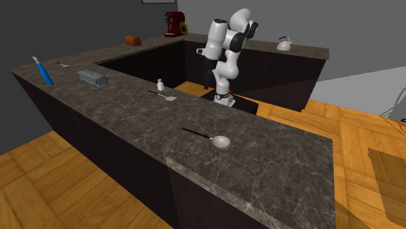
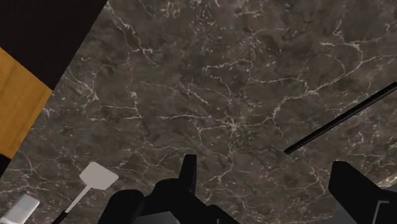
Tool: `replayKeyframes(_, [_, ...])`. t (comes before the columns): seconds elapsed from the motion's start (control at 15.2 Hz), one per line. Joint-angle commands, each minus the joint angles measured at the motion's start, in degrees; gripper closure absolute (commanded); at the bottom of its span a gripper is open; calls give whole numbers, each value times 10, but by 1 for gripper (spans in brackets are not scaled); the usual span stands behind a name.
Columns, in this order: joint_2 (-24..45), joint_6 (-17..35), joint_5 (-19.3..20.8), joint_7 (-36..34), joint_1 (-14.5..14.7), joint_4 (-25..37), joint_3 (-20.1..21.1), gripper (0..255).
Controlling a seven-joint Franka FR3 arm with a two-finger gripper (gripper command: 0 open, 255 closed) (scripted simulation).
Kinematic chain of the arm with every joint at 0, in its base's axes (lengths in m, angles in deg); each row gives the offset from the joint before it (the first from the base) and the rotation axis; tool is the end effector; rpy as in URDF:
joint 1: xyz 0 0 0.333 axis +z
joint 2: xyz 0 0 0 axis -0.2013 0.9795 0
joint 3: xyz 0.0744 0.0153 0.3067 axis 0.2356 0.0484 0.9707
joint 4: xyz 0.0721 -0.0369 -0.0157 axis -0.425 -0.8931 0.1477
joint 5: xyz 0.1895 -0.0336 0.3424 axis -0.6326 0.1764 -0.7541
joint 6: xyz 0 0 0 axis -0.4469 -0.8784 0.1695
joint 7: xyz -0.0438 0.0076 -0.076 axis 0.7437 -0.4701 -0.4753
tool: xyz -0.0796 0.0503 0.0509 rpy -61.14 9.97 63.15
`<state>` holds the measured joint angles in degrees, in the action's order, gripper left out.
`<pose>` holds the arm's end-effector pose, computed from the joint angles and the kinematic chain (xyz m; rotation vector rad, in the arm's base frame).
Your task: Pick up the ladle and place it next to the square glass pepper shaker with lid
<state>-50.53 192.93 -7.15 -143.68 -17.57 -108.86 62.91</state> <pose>0.3630 0.1533 0.5293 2.8960 -1.0471 0.3736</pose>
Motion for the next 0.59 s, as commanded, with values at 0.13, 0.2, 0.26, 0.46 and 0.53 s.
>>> replayKeyframes(0.13, [73, 42, -2, -125, -33, 23, 70, 0])
replayKeyframes(0.2, [94, 52, 1, -156, -44, 32, 88, 0])
replayKeyframes(0.26, [117, 62, 7, -188, -54, 42, 105, 0])
replayKeyframes(0.46, [191, 87, 37, -291, -89, 76, 159, 0])
replayKeyframes(0.53, [218, 94, 53, -328, -101, 90, 177, 0])
